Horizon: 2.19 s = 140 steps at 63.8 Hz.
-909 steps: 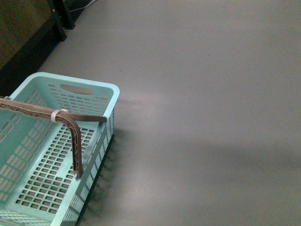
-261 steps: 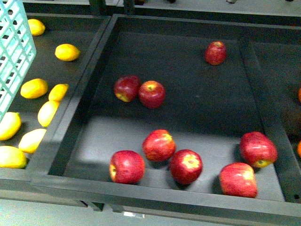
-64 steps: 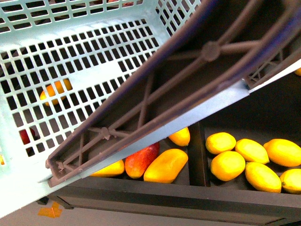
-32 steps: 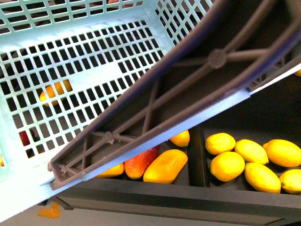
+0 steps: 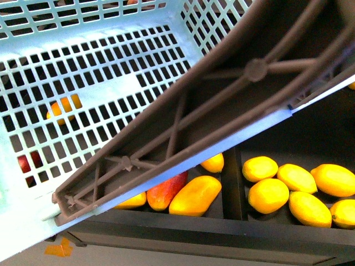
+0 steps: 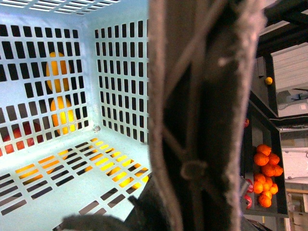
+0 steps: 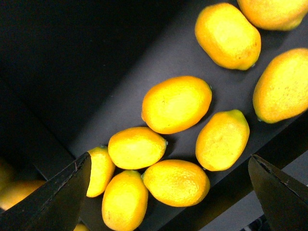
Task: Pick lemon and mango into basket
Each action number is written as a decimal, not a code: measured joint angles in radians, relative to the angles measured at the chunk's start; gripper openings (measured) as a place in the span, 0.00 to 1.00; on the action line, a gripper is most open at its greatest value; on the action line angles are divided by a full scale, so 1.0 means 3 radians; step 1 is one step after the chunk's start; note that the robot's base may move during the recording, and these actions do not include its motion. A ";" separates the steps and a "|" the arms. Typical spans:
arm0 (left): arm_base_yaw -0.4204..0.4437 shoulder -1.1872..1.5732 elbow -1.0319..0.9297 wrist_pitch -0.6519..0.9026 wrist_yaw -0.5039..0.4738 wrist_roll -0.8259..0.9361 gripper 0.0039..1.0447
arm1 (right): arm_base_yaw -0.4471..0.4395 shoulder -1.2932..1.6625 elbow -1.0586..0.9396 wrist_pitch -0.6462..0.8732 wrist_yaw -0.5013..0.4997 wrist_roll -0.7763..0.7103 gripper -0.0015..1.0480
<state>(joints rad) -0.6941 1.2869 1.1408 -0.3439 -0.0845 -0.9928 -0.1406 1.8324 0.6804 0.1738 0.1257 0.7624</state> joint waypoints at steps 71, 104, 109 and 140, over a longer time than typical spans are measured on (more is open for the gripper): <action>0.0000 0.0001 0.0000 0.0000 0.0006 0.0000 0.04 | 0.0025 0.1377 0.0991 -0.0264 0.0086 0.0816 0.92; 0.0000 0.0001 0.0000 0.0000 0.0006 0.0000 0.04 | 0.0051 0.1621 0.1176 -0.0314 0.0050 0.0944 0.92; 0.0000 0.0001 0.0000 0.0000 0.0006 0.0000 0.04 | 0.0051 0.1653 0.1199 -0.0320 0.0050 0.0963 0.92; 0.0000 0.0001 0.0000 0.0000 0.0006 0.0000 0.04 | 0.0053 0.1975 0.1565 -0.0470 0.0051 0.1036 0.92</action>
<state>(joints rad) -0.6941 1.2873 1.1408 -0.3439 -0.0826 -0.9928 -0.1246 2.4248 1.1500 0.0326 0.1410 1.0733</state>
